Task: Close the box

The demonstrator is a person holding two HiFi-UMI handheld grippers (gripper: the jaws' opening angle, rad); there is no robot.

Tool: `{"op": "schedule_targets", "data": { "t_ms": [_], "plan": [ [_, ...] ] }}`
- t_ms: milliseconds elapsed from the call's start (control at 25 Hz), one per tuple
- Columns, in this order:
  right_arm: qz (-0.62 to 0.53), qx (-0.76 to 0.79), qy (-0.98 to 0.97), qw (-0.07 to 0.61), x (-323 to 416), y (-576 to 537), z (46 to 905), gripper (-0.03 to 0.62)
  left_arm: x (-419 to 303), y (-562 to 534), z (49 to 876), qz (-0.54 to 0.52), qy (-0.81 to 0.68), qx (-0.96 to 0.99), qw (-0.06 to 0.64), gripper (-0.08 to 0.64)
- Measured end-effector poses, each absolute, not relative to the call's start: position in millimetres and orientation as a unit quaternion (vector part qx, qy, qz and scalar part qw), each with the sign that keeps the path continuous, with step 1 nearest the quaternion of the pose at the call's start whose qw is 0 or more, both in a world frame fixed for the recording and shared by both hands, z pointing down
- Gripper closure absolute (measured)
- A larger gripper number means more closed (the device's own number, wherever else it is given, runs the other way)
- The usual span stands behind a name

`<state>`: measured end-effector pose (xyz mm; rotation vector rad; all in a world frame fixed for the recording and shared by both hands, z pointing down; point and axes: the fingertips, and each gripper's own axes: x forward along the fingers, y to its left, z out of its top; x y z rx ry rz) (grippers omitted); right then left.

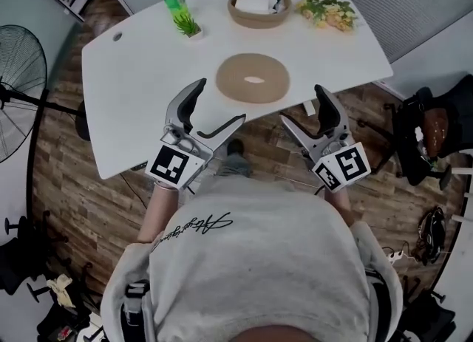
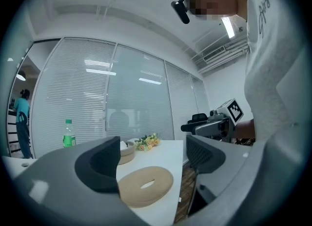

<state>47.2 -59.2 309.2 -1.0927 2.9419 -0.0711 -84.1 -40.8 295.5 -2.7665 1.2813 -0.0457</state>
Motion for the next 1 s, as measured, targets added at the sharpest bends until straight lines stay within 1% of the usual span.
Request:
{"op": "schedule_targets", "data": {
  "t_ms": [440,560,840,1000],
  "plan": [
    [-0.030,-0.362,0.931,-0.011,35.7,-104.8,305.0,0.176,-99.2,-94.5,298.5,-0.030,0.396,-0.917,0.034,0.150],
    [-0.031,-0.366,0.930,-0.008,29.9,-120.0,303.2,0.176,-102.7,-111.5,289.0,-0.012,0.390,-0.920,0.034,0.150],
    [-0.030,-0.363,0.931,-0.002,9.5,-152.2,302.7,0.176,-116.2,-145.8,292.2,-0.014,0.383,-0.923,0.037,0.150],
    [-0.033,-0.364,0.931,-0.001,3.0,-170.0,306.4,0.176,-122.7,-160.7,299.1,-0.017,0.379,-0.925,0.024,0.150]
  ]
}}
